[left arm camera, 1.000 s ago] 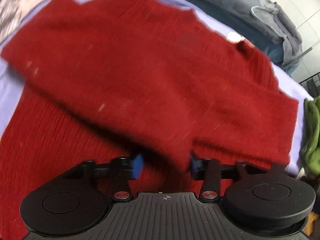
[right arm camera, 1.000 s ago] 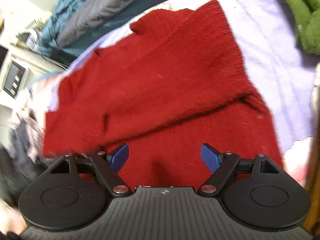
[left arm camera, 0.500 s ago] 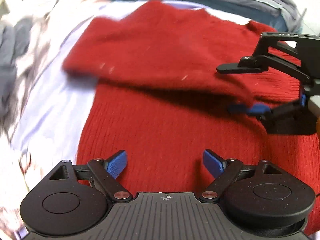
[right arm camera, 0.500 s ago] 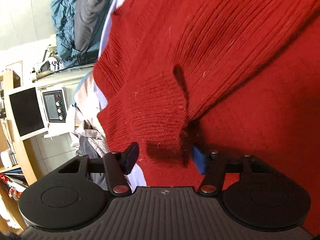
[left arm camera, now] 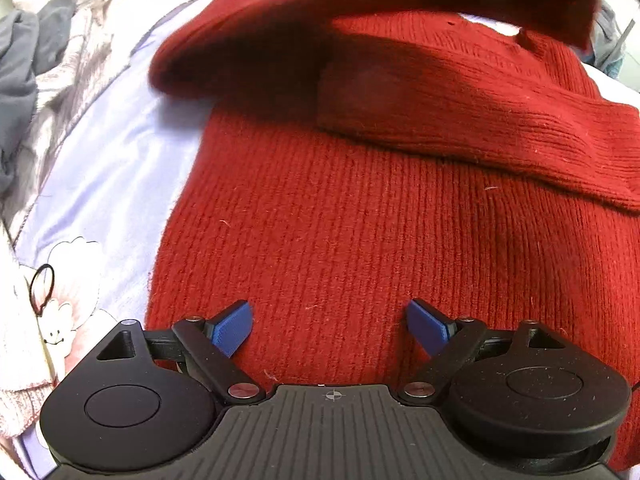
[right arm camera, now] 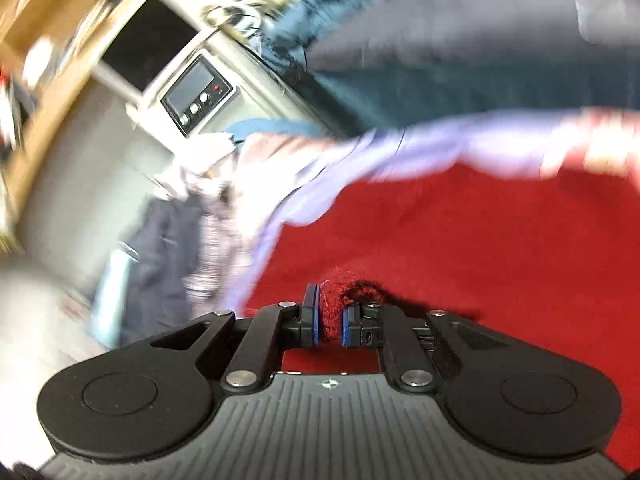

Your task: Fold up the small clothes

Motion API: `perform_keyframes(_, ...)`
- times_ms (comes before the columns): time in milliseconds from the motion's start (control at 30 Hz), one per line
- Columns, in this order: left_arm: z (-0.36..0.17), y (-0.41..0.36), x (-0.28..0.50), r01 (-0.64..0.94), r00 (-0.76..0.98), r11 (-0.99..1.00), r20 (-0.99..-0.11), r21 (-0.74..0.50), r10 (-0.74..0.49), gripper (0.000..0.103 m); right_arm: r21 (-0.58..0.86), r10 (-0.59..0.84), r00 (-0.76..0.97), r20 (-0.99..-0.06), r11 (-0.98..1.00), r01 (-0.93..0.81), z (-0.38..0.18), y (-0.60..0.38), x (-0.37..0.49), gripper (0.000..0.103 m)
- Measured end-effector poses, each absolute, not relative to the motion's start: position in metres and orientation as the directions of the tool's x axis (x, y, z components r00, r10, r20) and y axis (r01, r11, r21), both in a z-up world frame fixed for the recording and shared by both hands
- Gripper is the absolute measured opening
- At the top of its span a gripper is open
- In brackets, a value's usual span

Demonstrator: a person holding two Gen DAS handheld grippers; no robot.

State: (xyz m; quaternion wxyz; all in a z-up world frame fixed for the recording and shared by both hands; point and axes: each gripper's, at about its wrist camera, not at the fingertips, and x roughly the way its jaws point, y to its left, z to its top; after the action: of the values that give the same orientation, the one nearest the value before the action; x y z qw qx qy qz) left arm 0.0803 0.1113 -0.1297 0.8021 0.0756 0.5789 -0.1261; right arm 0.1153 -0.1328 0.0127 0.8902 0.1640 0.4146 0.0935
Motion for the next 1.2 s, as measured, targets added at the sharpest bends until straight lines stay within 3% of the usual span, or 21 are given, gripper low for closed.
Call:
perform_keyframes(67, -0.131, 0.110, 0.080, 0.295, 0.295, 0.955, -0.949, -0.023, -0.114, 0.103, 0.215, 0.197, 0.620, -0.759, 0.975, -0.047, 0.014, -0.148, 0.104, 0.013)
perform_keyframes(167, -0.132, 0.111, 0.081, 0.299, 0.293, 0.954, -0.949, -0.023, -0.115, 0.103, 0.134, 0.111, 0.545, -0.831, 0.991, 0.003, -0.006, -0.179, 0.082, 0.012)
perform_keyframes(367, -0.138, 0.105, 0.086, 0.304, 0.287, 0.953, -0.952, -0.016, -0.107, 0.103, 0.190, 0.058, 0.437, -0.897, 0.946, 0.264, -0.066, -0.245, 0.044, 0.013)
perform_keyframes(433, -0.139, 0.101, 0.087, 0.311, 0.286, 0.950, -0.953, -0.008, -0.102, 0.103, 0.260, 0.082, 0.430, -0.899, 0.890, 0.374, -0.081, -0.256, 0.041, 0.019)
perform_keyframes(533, -0.138, 0.103, 0.088, 0.313, 0.284, 0.950, -0.953, -0.007, -0.101, 0.103, 0.264, 0.053, 0.410, -0.911, 0.837, 0.479, -0.096, -0.253, 0.040, 0.049)
perform_keyframes(700, -0.137, 0.105, 0.087, 0.309, 0.286, 0.951, -0.953, -0.007, -0.100, 0.103, 0.087, -0.142, 0.394, -0.908, 0.857, 0.508, -0.087, -0.231, 0.021, 0.062)
perform_keyframes(833, -0.140, 0.107, 0.086, 0.305, 0.285, 0.952, -0.953, -0.009, -0.100, 0.103, -0.060, -0.325, 0.492, -0.808, 0.876, 0.479, -0.062, -0.207, 0.005, 0.063)
perform_keyframes(900, -0.140, 0.105, 0.086, 0.310, 0.285, 0.951, -0.954, -0.004, -0.097, 0.103, -0.080, -0.296, 0.575, -0.763, 0.925, 0.371, -0.056, -0.192, 0.006, 0.075)
perform_keyframes(1000, -0.140, 0.103, 0.086, 0.321, 0.285, 0.947, -0.954, 0.006, -0.090, 0.103, -0.060, -0.191, 0.619, -0.762, 0.972, 0.226, -0.061, -0.180, 0.021, 0.077)
perform_keyframes(1067, -0.140, 0.103, 0.085, 0.326, 0.283, 0.946, -0.955, 0.006, -0.092, 0.103, -0.023, -0.165, 0.602, -0.781, 0.971, 0.236, -0.074, -0.187, 0.033, 0.077)
perform_keyframes(1200, -0.139, 0.107, 0.083, 0.329, 0.276, 0.944, -0.957, 0.004, -0.092, 0.103, 0.116, -0.031, 0.425, -0.905, 0.942, 0.316, -0.121, -0.211, 0.061, 0.092)
